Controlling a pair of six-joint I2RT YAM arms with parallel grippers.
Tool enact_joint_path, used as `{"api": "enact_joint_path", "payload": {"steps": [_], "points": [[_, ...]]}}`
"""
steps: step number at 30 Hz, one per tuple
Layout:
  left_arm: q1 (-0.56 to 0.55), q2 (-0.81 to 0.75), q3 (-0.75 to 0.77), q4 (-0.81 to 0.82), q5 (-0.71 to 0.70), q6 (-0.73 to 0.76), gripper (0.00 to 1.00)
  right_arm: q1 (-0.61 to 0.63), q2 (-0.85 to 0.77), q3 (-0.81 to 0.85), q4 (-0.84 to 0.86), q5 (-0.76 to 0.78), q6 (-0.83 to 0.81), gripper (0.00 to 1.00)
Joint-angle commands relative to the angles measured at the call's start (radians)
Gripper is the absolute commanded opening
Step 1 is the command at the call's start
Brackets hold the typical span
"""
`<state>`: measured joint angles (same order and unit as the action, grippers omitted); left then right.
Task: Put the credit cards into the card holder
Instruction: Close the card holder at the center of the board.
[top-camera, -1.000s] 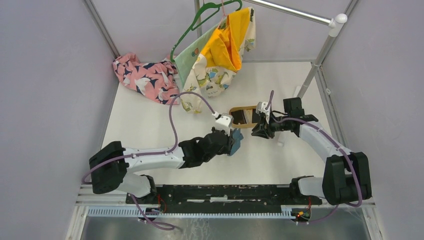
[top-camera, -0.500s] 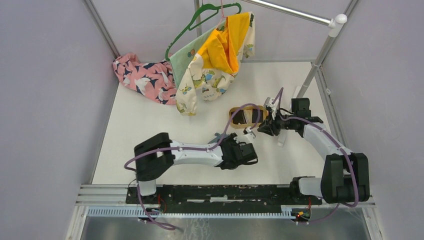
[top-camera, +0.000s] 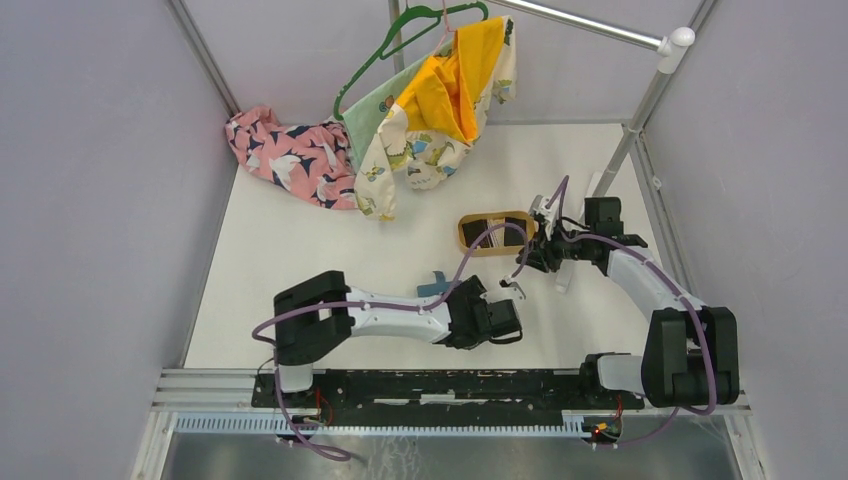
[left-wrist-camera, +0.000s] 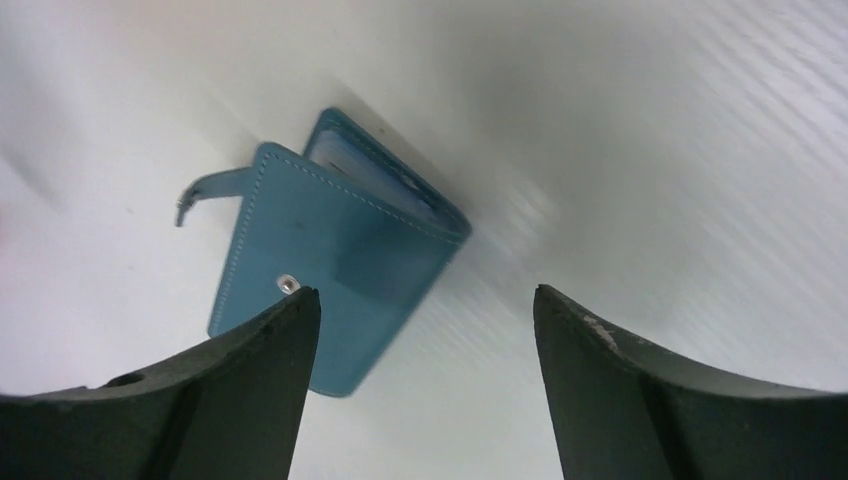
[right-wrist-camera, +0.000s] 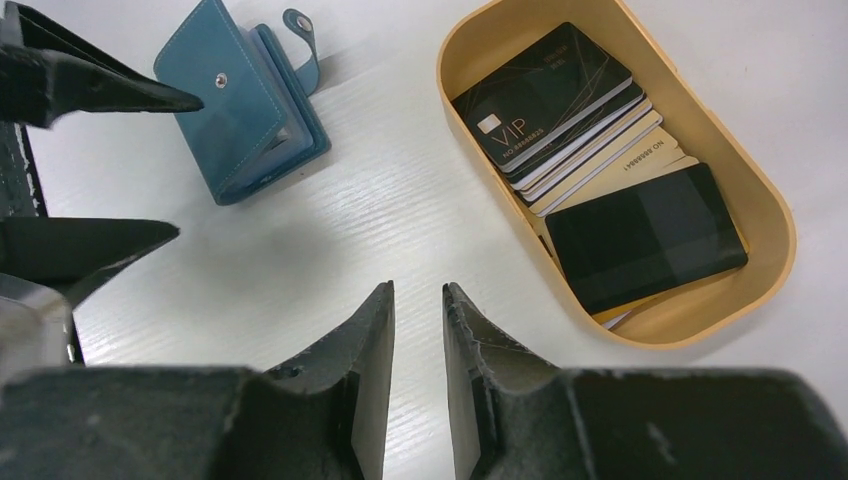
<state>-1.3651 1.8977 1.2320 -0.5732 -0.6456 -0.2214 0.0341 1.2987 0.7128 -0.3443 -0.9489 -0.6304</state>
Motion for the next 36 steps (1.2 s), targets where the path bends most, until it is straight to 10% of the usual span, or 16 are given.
{"api": "enact_joint_path", "payload": {"steps": [1, 5, 11, 13, 20, 29, 36], "points": [[0.009, -0.174, -0.049, 0.13, 0.208, -0.073, 0.84, -0.004, -0.054, -0.017, 0.024, -0.056, -0.077, 0.3], [0.048, -0.333, -0.146, 0.237, 0.335, -0.091, 0.85, 0.0, -0.121, -0.071, 0.036, -0.109, -0.253, 0.39], [0.273, -0.581, -0.438, 0.475, 0.603, -0.226, 0.71, 0.113, -0.205, -0.147, -0.017, -0.151, -0.678, 0.98], [0.361, -0.646, -0.542, 0.577, 0.689, -0.282, 0.67, 0.178, -0.193, -0.12, -0.045, -0.143, -0.754, 0.98], [0.515, -0.721, -0.666, 0.668, 0.683, -0.292, 0.5, 0.418, 0.009, 0.123, -0.2, -0.093, -0.784, 0.95], [0.655, -0.602, -0.625, 0.725, 0.712, -0.023, 0.48, 0.618, 0.118, 0.037, 0.049, 0.107, -0.5, 0.49], [0.708, -0.528, -0.627, 0.845, 0.931, 0.072, 0.56, 0.647, 0.201, 0.046, 0.076, 0.266, -0.447, 0.32]]}}
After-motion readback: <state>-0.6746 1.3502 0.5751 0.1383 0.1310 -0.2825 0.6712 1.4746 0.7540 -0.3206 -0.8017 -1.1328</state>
